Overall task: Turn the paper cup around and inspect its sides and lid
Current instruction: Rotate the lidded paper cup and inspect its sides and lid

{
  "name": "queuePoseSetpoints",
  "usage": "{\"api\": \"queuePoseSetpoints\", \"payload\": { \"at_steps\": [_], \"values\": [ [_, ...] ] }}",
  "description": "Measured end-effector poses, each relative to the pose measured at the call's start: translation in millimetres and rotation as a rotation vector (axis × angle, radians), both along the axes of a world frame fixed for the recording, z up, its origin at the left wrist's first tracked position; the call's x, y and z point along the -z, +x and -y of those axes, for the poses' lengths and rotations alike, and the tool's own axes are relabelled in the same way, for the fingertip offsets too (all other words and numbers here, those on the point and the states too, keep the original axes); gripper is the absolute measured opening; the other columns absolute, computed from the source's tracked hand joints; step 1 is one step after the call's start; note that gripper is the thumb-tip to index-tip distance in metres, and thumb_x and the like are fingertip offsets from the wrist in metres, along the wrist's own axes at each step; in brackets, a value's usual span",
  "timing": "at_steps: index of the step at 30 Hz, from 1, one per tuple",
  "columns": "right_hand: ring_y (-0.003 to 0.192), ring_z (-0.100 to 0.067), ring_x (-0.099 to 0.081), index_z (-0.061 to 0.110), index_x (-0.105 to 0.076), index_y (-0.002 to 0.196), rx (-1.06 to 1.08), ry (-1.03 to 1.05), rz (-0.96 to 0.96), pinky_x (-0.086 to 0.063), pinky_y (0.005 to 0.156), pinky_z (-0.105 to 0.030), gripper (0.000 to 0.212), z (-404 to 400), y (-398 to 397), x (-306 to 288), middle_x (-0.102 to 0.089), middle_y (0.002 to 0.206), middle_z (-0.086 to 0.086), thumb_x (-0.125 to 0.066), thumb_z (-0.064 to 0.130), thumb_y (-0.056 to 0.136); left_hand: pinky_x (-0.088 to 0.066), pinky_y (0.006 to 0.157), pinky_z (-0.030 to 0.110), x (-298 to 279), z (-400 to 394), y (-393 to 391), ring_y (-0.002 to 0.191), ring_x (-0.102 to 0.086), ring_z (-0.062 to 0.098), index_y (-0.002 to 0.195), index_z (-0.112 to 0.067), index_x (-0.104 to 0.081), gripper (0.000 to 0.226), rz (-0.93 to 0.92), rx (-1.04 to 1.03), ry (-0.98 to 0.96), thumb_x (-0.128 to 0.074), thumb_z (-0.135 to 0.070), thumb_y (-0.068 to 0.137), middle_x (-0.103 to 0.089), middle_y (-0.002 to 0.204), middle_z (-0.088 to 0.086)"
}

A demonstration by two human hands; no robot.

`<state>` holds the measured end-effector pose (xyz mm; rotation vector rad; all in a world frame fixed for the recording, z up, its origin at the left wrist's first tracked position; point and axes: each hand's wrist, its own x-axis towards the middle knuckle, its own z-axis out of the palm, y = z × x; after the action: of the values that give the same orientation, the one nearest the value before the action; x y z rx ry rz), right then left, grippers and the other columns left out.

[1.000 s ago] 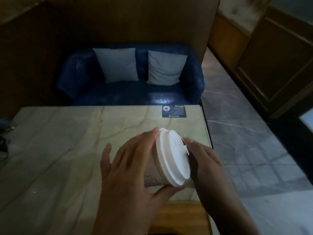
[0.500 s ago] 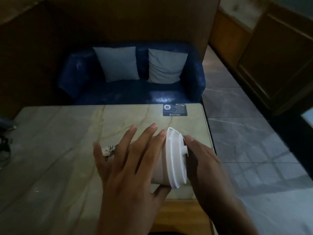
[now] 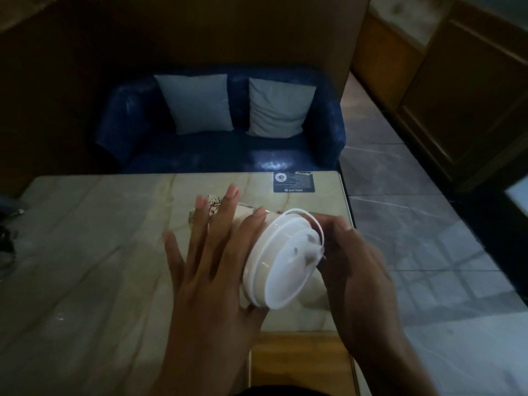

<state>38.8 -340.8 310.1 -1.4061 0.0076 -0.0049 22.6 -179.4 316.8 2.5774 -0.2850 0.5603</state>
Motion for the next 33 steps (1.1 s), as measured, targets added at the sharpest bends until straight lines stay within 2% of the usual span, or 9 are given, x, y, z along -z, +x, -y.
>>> {"api": "queuePoseSetpoints", "payload": {
  "at_steps": [2,6,14,19,22,23,26,27,33],
  "values": [
    [0.103,-0.009,-0.077,0.044,-0.081,0.094,0.001,0.005,0.033,-0.057,0.085,-0.016,0.056,0.2,0.7,1.7,-0.083,0.102,0.009,-0.029,0.029,0.108,-0.013,0.111,0.066,2.8,-1.2,1.1,0.146,-0.013,0.035,0.141,-0.033,-0.021,0.108,0.005,0.009,-0.042,-0.088,-0.039,0.056,-0.024,0.156,0.01],
    [0.109,-0.015,-0.076,0.042,-0.081,0.099,0.01,0.01,0.065,-0.058,0.089,-0.023,0.053,0.3,2.1,3.7,-0.083,0.108,0.005,-0.03,0.03,0.105,-0.032,0.11,0.06,4.0,-0.7,3.8,0.142,-0.027,0.041,0.141,-0.03,-0.027,0.088,-0.02,0.055,-0.261,-0.069,-0.05,0.066,-0.036,0.15,0.02],
    [0.11,-0.011,-0.075,0.042,-0.081,0.101,-0.018,0.022,0.064,-0.056,0.088,-0.017,0.053,-0.7,4.3,6.0,-0.082,0.11,0.01,-0.03,0.029,0.109,-0.047,0.102,0.051,2.3,0.5,-2.2,0.129,-0.051,0.024,0.137,-0.015,-0.043,0.095,-0.128,0.074,-0.459,-0.085,-0.044,0.058,-0.054,0.137,0.008],
    [0.112,-0.012,-0.075,0.045,-0.079,0.104,-0.043,-0.03,0.059,-0.058,0.089,-0.021,0.045,3.5,6.2,8.7,-0.081,0.113,0.01,-0.035,0.035,0.106,-0.047,0.103,0.04,5.5,-2.6,-1.1,0.125,-0.054,0.015,0.135,-0.014,-0.047,0.092,-0.184,0.094,-0.529,-0.087,-0.037,0.056,-0.057,0.134,-0.001],
    [0.113,-0.016,-0.075,0.043,-0.08,0.105,-0.038,-0.051,0.061,-0.06,0.092,-0.031,0.037,5.4,5.4,10.6,-0.082,0.112,0.007,-0.044,0.046,0.099,-0.048,0.102,0.045,7.1,-2.4,-1.9,0.126,-0.053,0.02,0.137,-0.019,-0.046,0.093,-0.236,0.125,-0.624,-0.088,-0.041,0.056,-0.057,0.136,-0.004],
    [0.112,-0.018,-0.075,0.041,-0.081,0.104,-0.036,-0.046,0.058,-0.058,0.094,-0.034,0.035,5.8,5.1,11.3,-0.082,0.112,0.005,-0.047,0.048,0.096,-0.048,0.103,0.042,6.2,-2.1,-2.0,0.126,-0.053,0.018,0.136,-0.023,-0.046,0.093,-0.248,0.128,-0.65,-0.087,-0.043,0.055,-0.057,0.135,-0.008],
    [0.112,-0.02,-0.075,0.036,-0.082,0.103,-0.05,-0.036,0.032,-0.057,0.099,-0.045,0.034,6.8,5.1,12.4,-0.082,0.11,0.001,-0.055,0.05,0.089,-0.042,0.095,0.007,0.9,-0.9,-2.5,0.121,-0.053,-0.004,0.131,-0.04,-0.047,0.089,-0.232,0.131,-0.588,-0.089,-0.045,0.053,-0.056,0.129,-0.028],
    [0.113,-0.02,-0.074,0.036,-0.082,0.104,-0.063,-0.035,0.012,-0.056,0.102,-0.047,0.035,7.5,5.3,12.7,-0.082,0.111,0.001,-0.056,0.051,0.088,-0.039,0.092,0.001,-0.7,-0.3,-2.7,0.119,-0.052,-0.008,0.129,-0.041,-0.047,0.089,-0.24,0.131,-0.581,-0.091,-0.043,0.052,-0.055,0.128,-0.032],
    [0.114,-0.022,-0.074,0.03,-0.081,0.112,-0.16,-0.042,-0.073,-0.052,0.106,-0.054,0.044,12.7,5.3,12.0,-0.081,0.114,0.0,-0.061,0.055,0.081,-0.038,0.089,-0.003,-1.1,2.5,-3.1,0.115,-0.051,-0.013,0.122,-0.039,-0.05,0.084,-0.296,0.143,-0.619,-0.092,-0.029,0.05,-0.052,0.127,-0.031]
  ]
}}
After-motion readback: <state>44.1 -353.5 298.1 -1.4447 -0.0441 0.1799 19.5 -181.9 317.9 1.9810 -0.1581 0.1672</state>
